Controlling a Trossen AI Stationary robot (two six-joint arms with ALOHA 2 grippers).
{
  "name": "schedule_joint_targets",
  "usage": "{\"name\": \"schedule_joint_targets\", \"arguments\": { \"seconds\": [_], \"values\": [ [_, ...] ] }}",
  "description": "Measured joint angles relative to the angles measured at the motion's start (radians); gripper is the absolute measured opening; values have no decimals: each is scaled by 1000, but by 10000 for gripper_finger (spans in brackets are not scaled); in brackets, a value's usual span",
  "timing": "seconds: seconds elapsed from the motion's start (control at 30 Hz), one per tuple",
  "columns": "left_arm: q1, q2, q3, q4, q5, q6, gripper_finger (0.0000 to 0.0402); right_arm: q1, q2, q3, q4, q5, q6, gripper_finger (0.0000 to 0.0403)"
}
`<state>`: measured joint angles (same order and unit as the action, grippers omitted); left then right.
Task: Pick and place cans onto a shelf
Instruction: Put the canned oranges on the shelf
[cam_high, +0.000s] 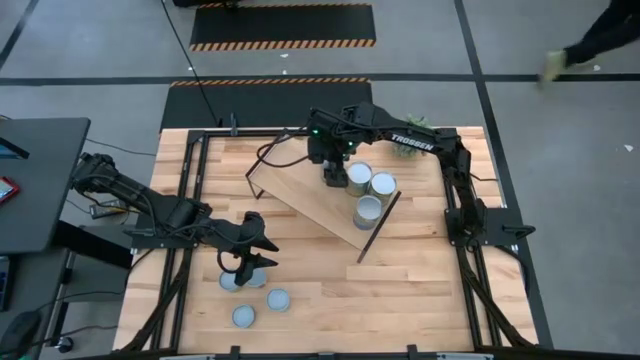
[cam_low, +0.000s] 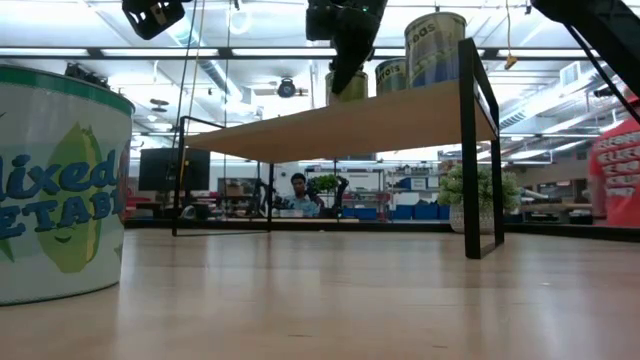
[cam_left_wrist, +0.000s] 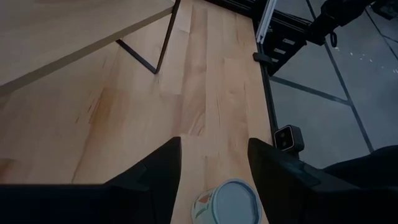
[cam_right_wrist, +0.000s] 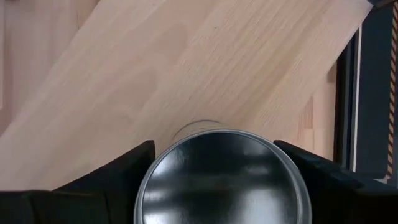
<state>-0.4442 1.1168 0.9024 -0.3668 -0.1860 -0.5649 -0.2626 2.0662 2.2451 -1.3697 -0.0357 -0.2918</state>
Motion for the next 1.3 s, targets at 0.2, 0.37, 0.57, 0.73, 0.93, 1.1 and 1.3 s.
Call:
{"name": "schedule_joint_targets", "arguments": {
  "seconds": [0.2, 0.37, 0.57, 0.73, 0.93, 1.1, 1.3],
  "values": [
    [0, 0, 0, 0, 0, 0, 192, 2, -11, -3, -26, 1, 23, 323],
    [0, 0, 0, -1, 0, 0, 192, 35, -13, -4, -43, -15, 50, 322],
    [0, 0, 0, -5, 0, 1, 192, 95, -14, -4, -45, -16, 51, 323],
    [0, 0, 0, -5, 0, 1, 192, 132, -14, -5, -46, -19, 53, 323],
    [0, 0, 0, -5, 0, 0, 192, 170, -16, -4, -99, -19, 57, 323],
    [0, 0, 0, -5, 0, 0, 192, 189, -17, -3, -138, -17, 66, 323],
    [0, 0, 0, -5, 0, 0, 192, 198, -18, -3, -160, -14, 79, 323]
  ]
}}
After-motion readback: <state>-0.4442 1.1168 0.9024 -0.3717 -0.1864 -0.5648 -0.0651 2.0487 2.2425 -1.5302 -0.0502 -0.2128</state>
